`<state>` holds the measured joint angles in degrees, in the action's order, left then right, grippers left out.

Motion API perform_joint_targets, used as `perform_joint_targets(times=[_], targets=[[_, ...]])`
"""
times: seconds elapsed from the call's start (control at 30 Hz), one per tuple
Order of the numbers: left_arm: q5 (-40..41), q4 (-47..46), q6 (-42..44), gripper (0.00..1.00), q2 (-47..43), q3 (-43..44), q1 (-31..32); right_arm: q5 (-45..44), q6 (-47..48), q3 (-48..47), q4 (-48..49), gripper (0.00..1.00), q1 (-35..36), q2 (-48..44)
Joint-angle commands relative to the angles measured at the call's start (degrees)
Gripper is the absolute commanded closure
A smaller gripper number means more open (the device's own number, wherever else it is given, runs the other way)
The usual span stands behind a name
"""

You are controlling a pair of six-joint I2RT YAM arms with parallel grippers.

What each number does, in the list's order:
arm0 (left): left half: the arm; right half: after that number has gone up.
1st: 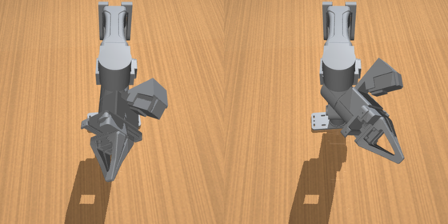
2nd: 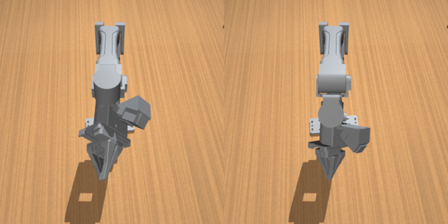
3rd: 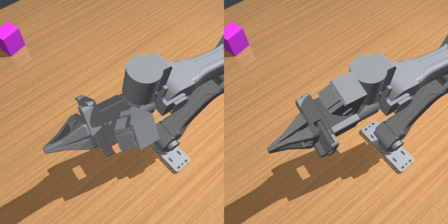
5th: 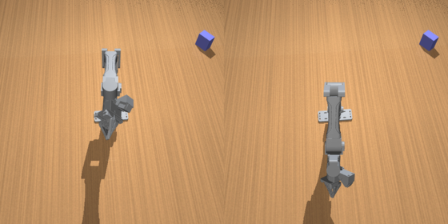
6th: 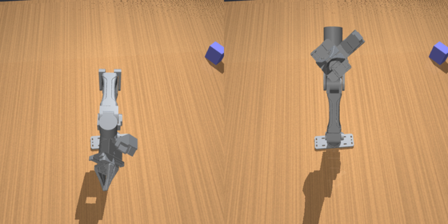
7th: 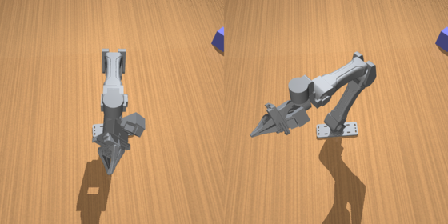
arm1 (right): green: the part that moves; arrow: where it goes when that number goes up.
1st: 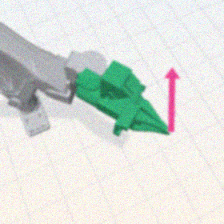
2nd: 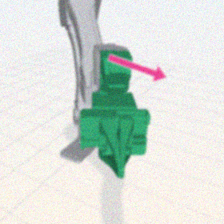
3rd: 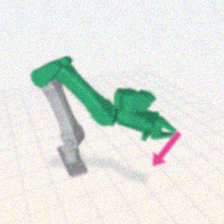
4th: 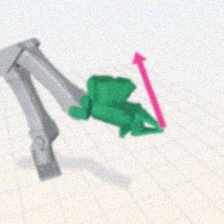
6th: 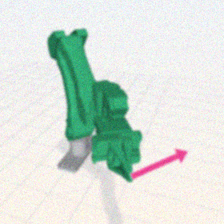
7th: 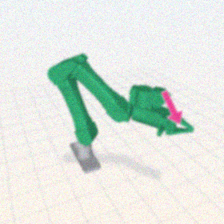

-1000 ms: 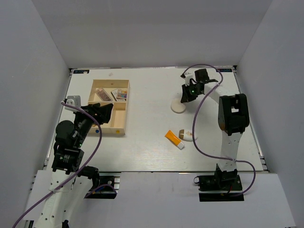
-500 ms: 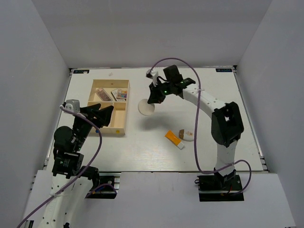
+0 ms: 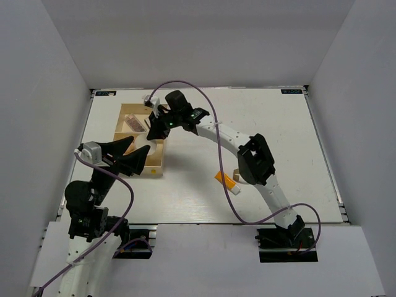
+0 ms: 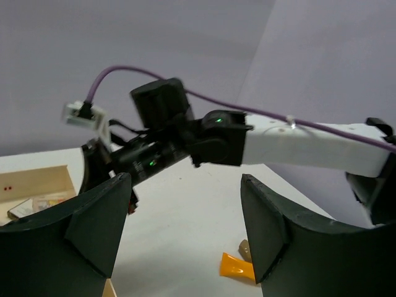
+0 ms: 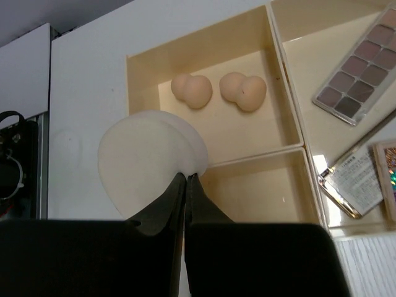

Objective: Organize the makeup

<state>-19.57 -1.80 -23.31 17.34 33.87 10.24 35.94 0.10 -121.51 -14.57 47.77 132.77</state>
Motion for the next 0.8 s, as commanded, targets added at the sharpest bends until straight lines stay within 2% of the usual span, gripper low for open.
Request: perform_joint_targets(times=[0.0, 0.23, 0.5, 0.53, 0.57, 0.67, 0.77], targets=[[-3.2, -3.5, 0.8, 0.19, -1.0, -0.9, -0.3, 0.0, -1.9, -6.2, 4.2, 1.00, 1.6, 3.0], [-3.8, -3.6, 0.8, 0.19, -0.5, -1.0, -0.8, 0.2, -2.5, -13.1, 6.6, 1.00, 3.4, 9.2], [-3.9, -3.6, 0.8, 0.19, -0.2, -1.0, -1.5, -6.6, -0.5, -19.2, 9.6, 0.98, 4.9, 15.1], [-3.9, -3.6, 0.8, 0.19, -0.2, -1.1, -2.0, -7.5, -0.5, -19.7, 9.9, 0.94, 4.9, 15.8], [-3.9, -3.6, 0.7, 0.19, -0.2, -1.1, -2.0, -8.2, -0.4, -20.3, 10.0, 0.82, 5.0, 16.3], [-4.0, -3.6, 0.6, 0.19, -0.2, -1.1, -2.0, -11.1, -0.4, -22.0, 10.0, 0.61, 5.6, 18.2], [-4.1, -3.7, 0.5, 0.19, 0.0, -1.1, -2.0, -12.4, -0.4, -22.9, 9.4, 0.43, 5.7, 18.9]])
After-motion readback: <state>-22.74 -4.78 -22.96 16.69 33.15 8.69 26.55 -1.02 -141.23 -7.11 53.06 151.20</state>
